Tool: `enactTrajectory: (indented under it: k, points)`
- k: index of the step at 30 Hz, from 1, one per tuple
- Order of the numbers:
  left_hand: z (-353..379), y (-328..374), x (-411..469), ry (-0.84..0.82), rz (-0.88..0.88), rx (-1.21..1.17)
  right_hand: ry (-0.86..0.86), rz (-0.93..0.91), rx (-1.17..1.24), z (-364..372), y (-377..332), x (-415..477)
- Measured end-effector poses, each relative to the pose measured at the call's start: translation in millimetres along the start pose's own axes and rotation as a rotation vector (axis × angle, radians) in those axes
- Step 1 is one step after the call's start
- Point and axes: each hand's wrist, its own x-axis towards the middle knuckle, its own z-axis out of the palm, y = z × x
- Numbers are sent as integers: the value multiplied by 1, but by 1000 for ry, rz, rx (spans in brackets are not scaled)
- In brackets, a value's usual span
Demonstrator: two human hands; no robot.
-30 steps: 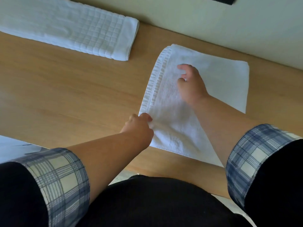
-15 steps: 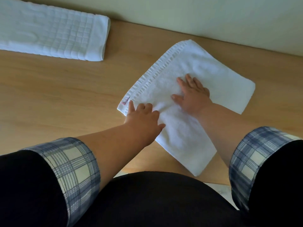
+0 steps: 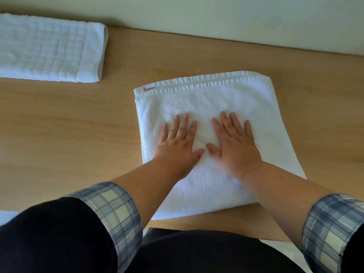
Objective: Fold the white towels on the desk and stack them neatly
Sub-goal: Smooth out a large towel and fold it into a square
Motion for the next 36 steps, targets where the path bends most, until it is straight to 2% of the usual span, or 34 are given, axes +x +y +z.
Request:
enactTrajectory:
  k: [4, 8, 11, 13, 15, 18, 21, 23, 25, 27, 28, 31, 36]
  points:
    - [-7, -54, 23, 86, -204, 71, 48, -15, -17, 9, 1, 2]
    - [-33, -69, 45, 106, -388, 47, -16, -3, -29, 4, -2, 4]
    - [-27, -32, 38, 183, -218, -2, -46, -29, 41, -5, -3, 7]
    - [-12, -8, 25, 147, -87, -10, -39, -88, 91, -14, 10, 18]
    - [0, -4, 18, 115, -82, 5, -35, -109, 64, -25, 39, 38]
    - [5, -10, 20, 126, -94, 25, -52, 59, 6, -40, 91, 65]
    - [-4, -10, 22, 168, -49, -43, -29, 201, 115, -53, 112, 80]
    - [-16, -17, 18, 312, -169, -223, 108, 282, 296, -54, 111, 82]
    - [-25, -32, 14, 472, -439, -414, 283, 407, 579, -53, 110, 78]
    - [-32, -51, 12, 502, -722, -592, 372, 556, 837, -55, 108, 77]
    - [-35, -61, 13, 485, -812, -664, 381, 614, 856, -56, 110, 79]
    - [-38, -80, 17, 486, -839, -751, 366, 645, 757, -60, 117, 86]
    - [-40, -83, 14, 537, -827, -839, 423, 599, 764, -63, 121, 82]
